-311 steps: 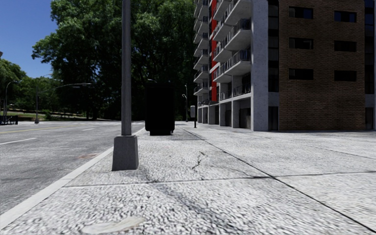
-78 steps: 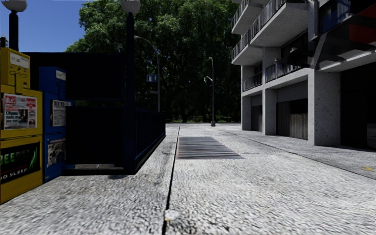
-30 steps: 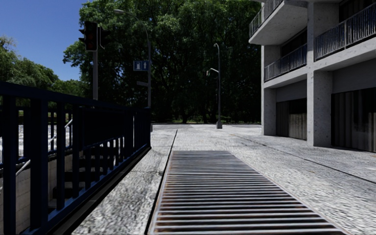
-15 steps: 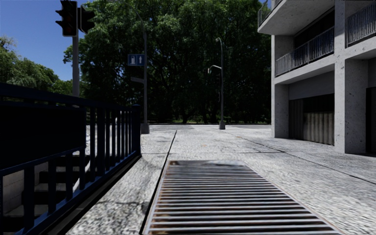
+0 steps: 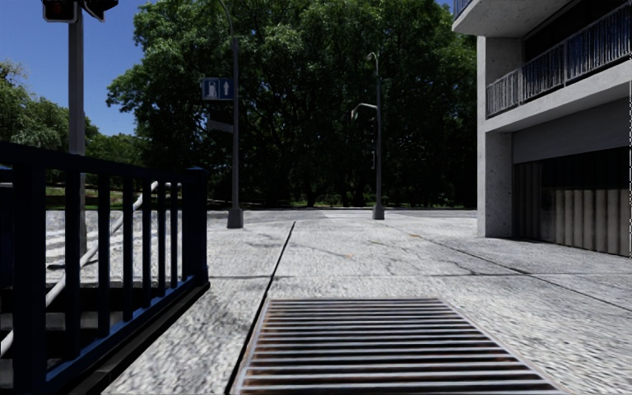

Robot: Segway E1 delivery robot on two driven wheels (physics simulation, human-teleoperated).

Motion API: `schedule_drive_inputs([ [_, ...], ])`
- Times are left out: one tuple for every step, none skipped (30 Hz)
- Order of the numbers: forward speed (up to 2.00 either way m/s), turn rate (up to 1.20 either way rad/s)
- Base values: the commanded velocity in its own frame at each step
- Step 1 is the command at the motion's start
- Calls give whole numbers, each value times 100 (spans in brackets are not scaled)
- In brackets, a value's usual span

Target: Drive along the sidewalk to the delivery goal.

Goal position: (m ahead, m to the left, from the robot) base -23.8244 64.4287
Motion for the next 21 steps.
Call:
schedule_drive_inputs([
  [200,0],
  [200,0],
  [200,0],
  [200,0],
  [200,0],
  [200,0],
  [200,0],
  [200,0],
  [200,0],
  [200,0],
  [200,0],
  [200,0],
  [200,0],
  [200,0],
  [200,0],
  [200,0],
  [200,0],
  [200,0],
  [200,0],
  [200,0],
  [200,0],
])
